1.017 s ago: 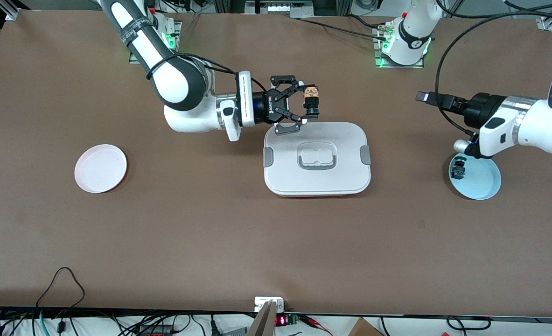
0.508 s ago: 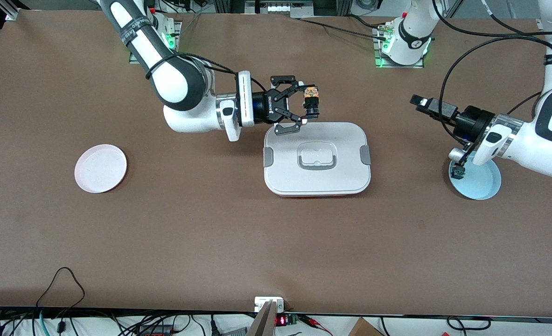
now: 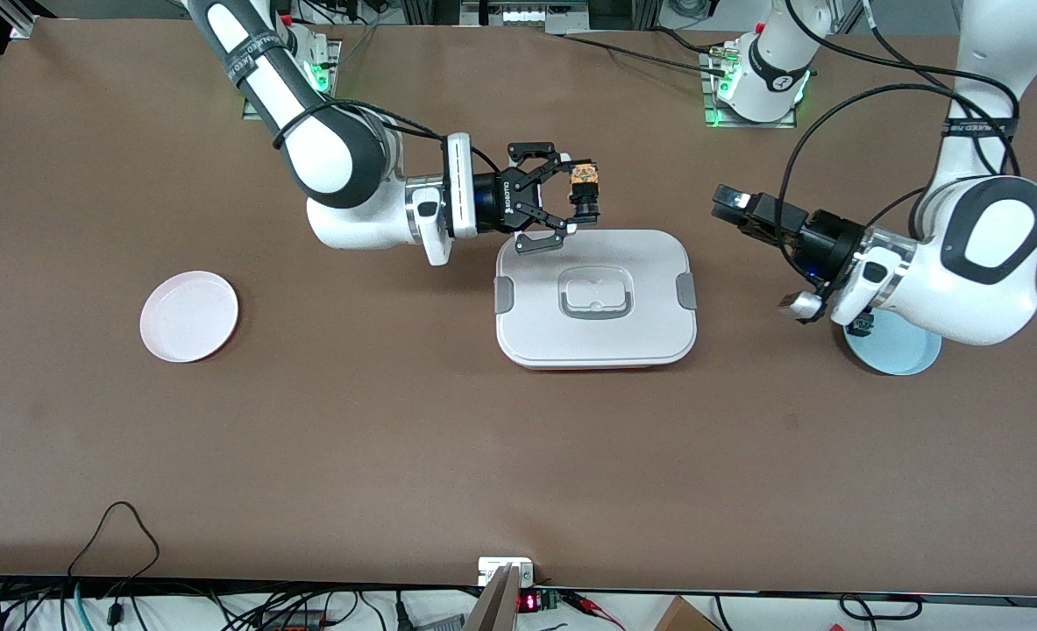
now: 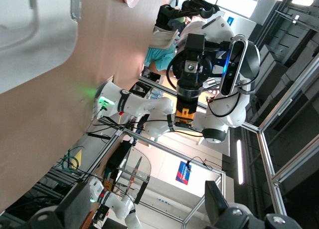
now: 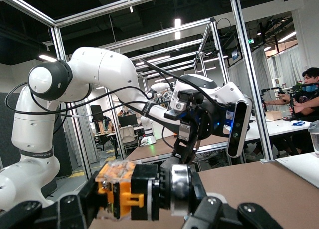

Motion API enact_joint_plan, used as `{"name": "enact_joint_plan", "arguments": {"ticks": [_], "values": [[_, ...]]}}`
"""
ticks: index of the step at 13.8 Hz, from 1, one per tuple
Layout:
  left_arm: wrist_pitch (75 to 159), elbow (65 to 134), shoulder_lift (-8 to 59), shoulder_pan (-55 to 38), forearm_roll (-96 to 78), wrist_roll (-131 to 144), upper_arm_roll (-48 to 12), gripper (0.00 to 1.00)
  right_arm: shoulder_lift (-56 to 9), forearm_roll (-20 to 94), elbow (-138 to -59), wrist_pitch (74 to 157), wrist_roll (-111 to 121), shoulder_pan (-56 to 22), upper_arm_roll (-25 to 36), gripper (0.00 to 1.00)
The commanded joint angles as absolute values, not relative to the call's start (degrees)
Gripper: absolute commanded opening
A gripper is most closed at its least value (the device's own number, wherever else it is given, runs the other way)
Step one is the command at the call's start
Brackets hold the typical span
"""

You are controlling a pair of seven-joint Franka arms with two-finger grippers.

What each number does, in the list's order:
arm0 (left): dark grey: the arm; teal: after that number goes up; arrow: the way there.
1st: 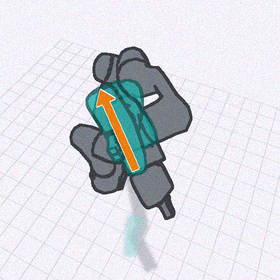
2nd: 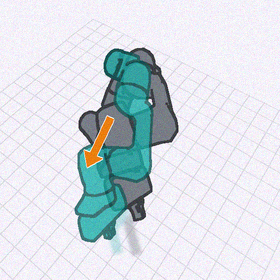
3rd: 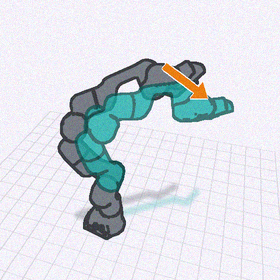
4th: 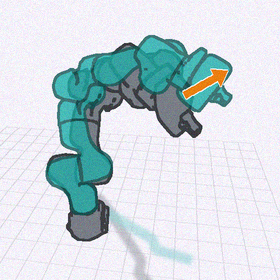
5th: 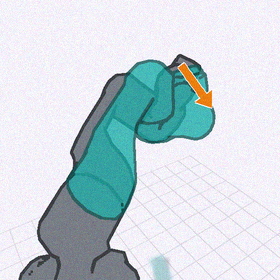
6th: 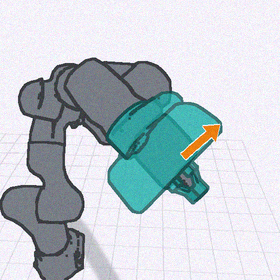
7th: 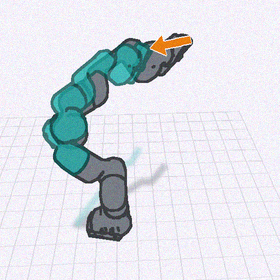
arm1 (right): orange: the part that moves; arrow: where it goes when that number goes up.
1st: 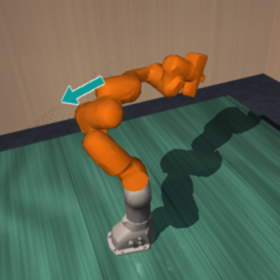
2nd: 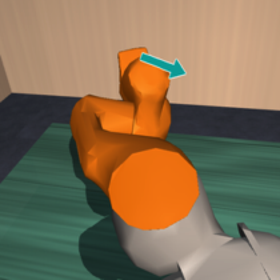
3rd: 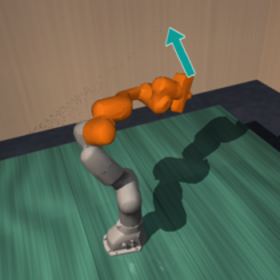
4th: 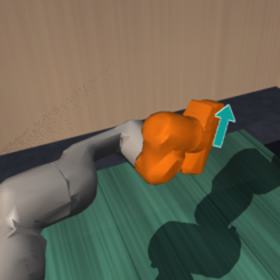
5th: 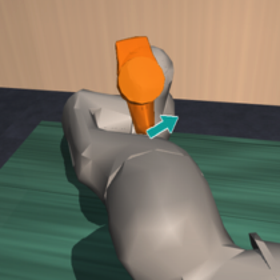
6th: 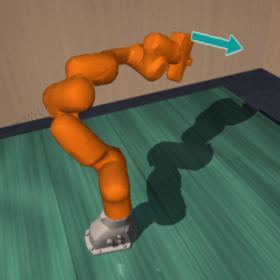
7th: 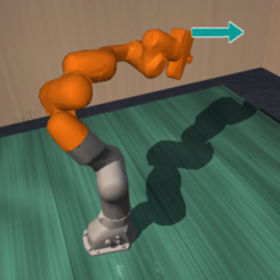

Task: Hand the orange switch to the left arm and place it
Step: 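Hold the switch above the box while the left gripper reaches toward it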

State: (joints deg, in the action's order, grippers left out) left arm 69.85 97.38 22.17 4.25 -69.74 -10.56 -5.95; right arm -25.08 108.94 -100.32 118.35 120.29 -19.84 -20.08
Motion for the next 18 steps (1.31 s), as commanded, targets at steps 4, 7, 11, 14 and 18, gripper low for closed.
{"name": "enact_joint_plan", "arguments": {"ticks": [4, 7, 11, 14, 18], "values": [[77.86, 102.83, 18.63, 3.69, -73.83, -9.14, -10.28, 1.00, -25.14, 109.86, -99.84, 118.56, 122.17, -20.21, -19.95, 0.00], [83.40, 103.62, 18.37, 1.76, -74.09, -9.05, -11.25, 1.00, -25.14, 109.86, -99.93, 118.56, 122.26, -20.21, -19.95, 0.00], [86.91, 103.89, 15.92, 1.85, -77.08, -9.23, -16.07, 1.00, -25.14, 109.86, -100.11, 118.56, 122.34, -20.30, -19.95, 0.00], [87.28, 103.89, 15.82, 2.11, -79.01, -10.28, -17.14, 0.92, -25.14, 109.86, -100.11, 118.56, 122.34, -20.21, -19.95, 0.00], [92.00, 104.68, 15.91, 1.58, -79.01, -14.84, -19.06, 0.89, -25.14, 109.86, -100.20, 118.56, 122.34, -20.21, -19.95, 0.00]]}}
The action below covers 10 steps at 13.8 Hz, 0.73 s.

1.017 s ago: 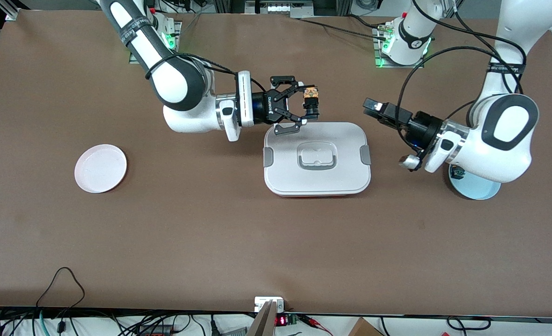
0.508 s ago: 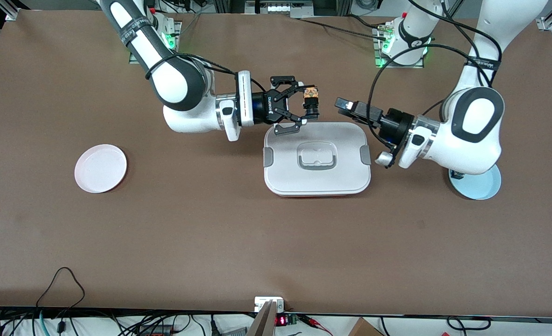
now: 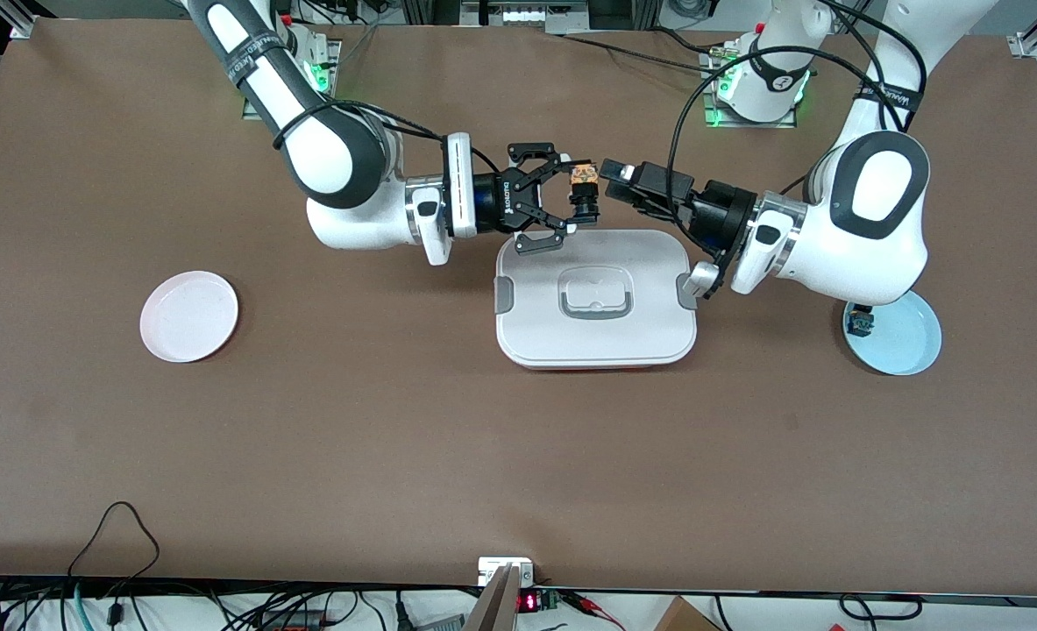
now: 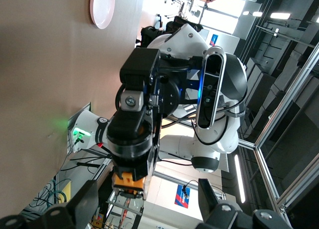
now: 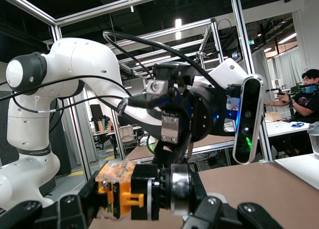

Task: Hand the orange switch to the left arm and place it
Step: 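Hold the switch above the box while the left gripper reaches toward it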

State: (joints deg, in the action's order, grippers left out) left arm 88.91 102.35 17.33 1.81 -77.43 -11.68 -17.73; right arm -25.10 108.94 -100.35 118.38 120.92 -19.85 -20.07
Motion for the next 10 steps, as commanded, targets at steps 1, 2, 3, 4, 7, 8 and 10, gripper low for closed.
{"name": "enact_joint_plan", "arguments": {"ticks": [1, 2, 3, 4, 7, 8, 10], "values": [[93.24, 105.46, 15.73, 1.50, -79.01, -16.42, -19.59, 0.89, -25.14, 109.86, -100.20, 118.56, 122.34, -20.21, -19.95, 0.00], [93.34, 105.73, 15.82, 1.58, -79.01, -17.13, -20.30, 0.87, -25.14, 109.86, -100.28, 118.56, 122.43, -20.21, -19.95, 0.00], [93.51, 105.73, 15.82, 1.50, -79.01, -17.31, -20.48, 0.82, -25.14, 109.86, -100.28, 118.56, 122.43, -20.21, -19.95, 0.00], [94.12, 105.73, 15.82, 1.49, -79.01, -17.66, -20.48, 0.72, -25.14, 109.86, -100.37, 118.56, 122.43, -20.30, -19.95, 0.00], [94.13, 105.82, 15.64, 1.58, -79.01, -17.84, -20.48, 0.36, -25.14, 109.86, -100.28, 118.56, 122.43, -20.30, -19.86, 0.00], [94.04, 106.08, 15.64, 1.76, -78.93, -17.84, -20.48, 0.35, -25.14, 109.86, -100.37, 118.56, 122.43, -20.30, -19.86, 0.00], [93.96, 106.44, 15.64, 1.93, -78.93, -17.93, -20.57, 0.30, -25.14, 109.86, -100.28, 118.56, 122.43, -20.30, -19.95, 0.00]]}}
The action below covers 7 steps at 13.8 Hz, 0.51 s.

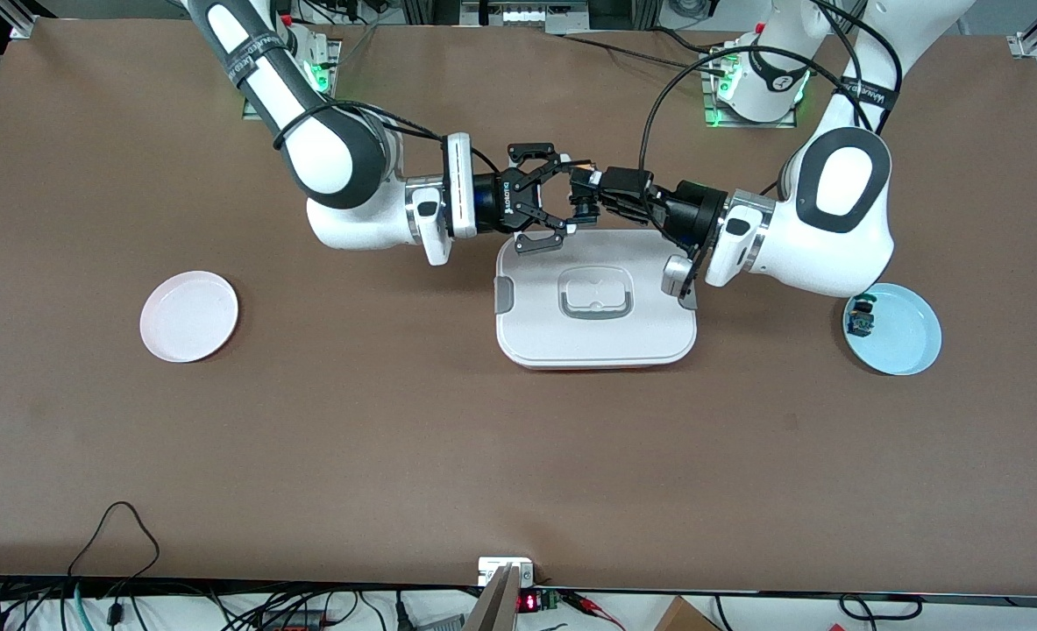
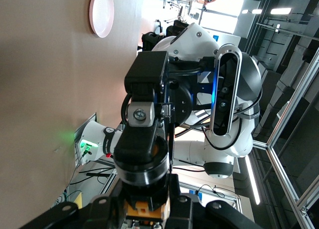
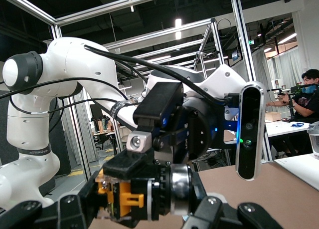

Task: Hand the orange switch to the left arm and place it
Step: 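Grasp the orange switch with the left gripper and open the right gripper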

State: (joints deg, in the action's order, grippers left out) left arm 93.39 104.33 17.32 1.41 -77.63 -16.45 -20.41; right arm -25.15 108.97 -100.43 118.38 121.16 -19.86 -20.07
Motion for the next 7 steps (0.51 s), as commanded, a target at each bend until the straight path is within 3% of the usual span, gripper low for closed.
{"name": "enact_joint_plan", "arguments": {"ticks": [1, 4, 5, 6, 7], "values": [[93.87, 106.35, 15.56, 2.02, -78.93, -17.93, -20.57, 0.29, -25.14, 109.86, -100.37, 118.56, 122.43, -20.30, -19.95, 0.00], [93.87, 106.35, 15.64, 2.02, -78.93, -17.93, -20.57, 0.27, -25.14, 109.78, -100.28, 118.56, 122.34, -20.22, -19.95, 0.01], [93.87, 106.35, 15.64, 2.02, -78.93, -17.93, -20.48, 0.27, -25.14, 109.78, -100.28, 118.56, 122.34, -20.13, -19.86, 0.26], [93.87, 106.35, 15.64, 2.02, -78.93, -18.02, -20.57, 0.27, -25.14, 109.86, -100.28, 118.65, 122.26, -19.95, -19.86, 0.99], [93.87, 106.35, 15.64, 2.02, -78.93, -18.02, -20.57, 0.26, -25.14, 109.86, -100.28, 118.65, 122.26, -19.78, -19.95, 1.00]]}}
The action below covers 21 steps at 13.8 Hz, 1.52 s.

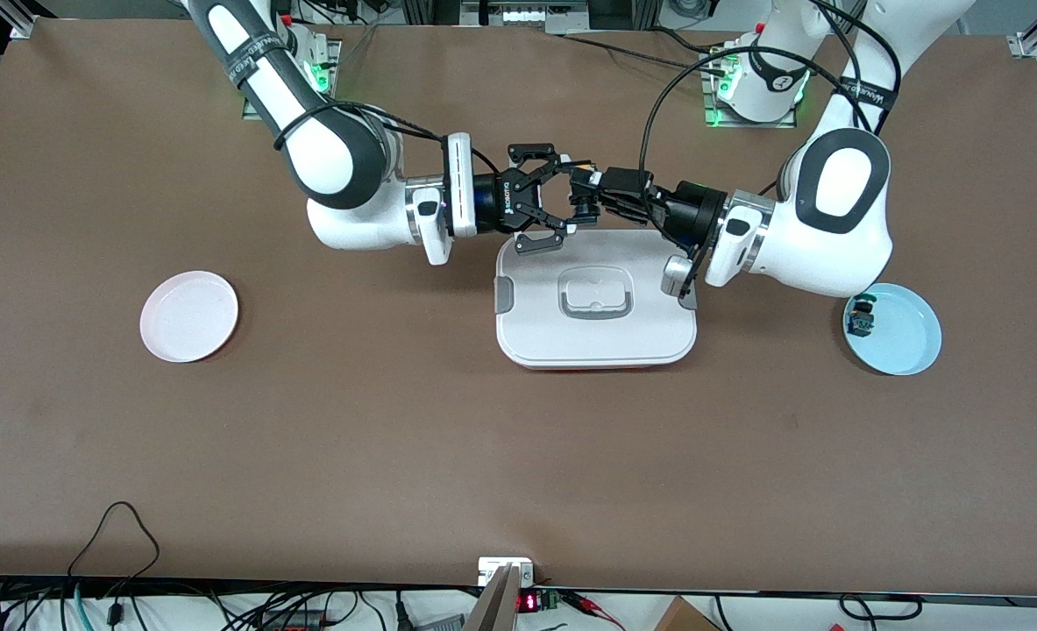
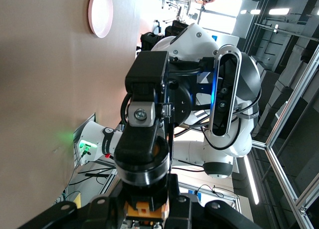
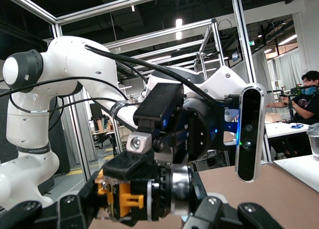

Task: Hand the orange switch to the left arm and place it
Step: 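Grasp the orange switch with the left gripper and open the right gripper, then carry the switch toward the blue plate while the right gripper withdraws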

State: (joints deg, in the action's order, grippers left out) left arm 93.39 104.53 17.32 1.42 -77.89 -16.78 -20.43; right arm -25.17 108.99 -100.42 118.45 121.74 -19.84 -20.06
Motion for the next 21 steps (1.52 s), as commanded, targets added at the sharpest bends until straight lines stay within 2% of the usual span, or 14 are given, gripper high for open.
{"name": "enact_joint_plan", "arguments": {"ticks": [1, 6, 12, 16, 18, 21], "values": [[93.87, 106.17, 15.73, 2.02, -78.93, -18.02, -20.57, 0.25, -25.14, 109.78, -100.37, 118.74, 122.17, -19.60, -19.86, 1.00], [93.78, 105.64, 15.64, 2.29, -78.05, -17.84, -19.95, 0.26, -24.79, 108.29, -100.28, 115.86, 120.24, -15.75, -19.69, 1.00], [93.34, 103.10, 14.85, 3.43, -63.05, -16.61, -20.04, 0.26, -24.70, 87.12, -99.67, 92.50, 112.59, 0.77, -19.69, 1.00], [87.37, 92.57, 18.19, 2.64, -39.86, -17.23, -20.39, 0.27, -22.95, 75.52, -99.41, 80.19, 110.66, 10.17, -19.69, 1.00], [86.31, 90.80, 17.84, 2.46, -29.32, -17.84, -20.56, 0.27, -21.19, 69.38, -97.92, 75.08, 108.73, 15.27, -19.69, 1.00], [85.52, 90.70, 17.40, 3.25, -14.38, -24.41, -21.71, 0.27, -16.80, 55.60, -93.27, 71.74, 99.71, 20.73, -19.69, 1.00]]}}
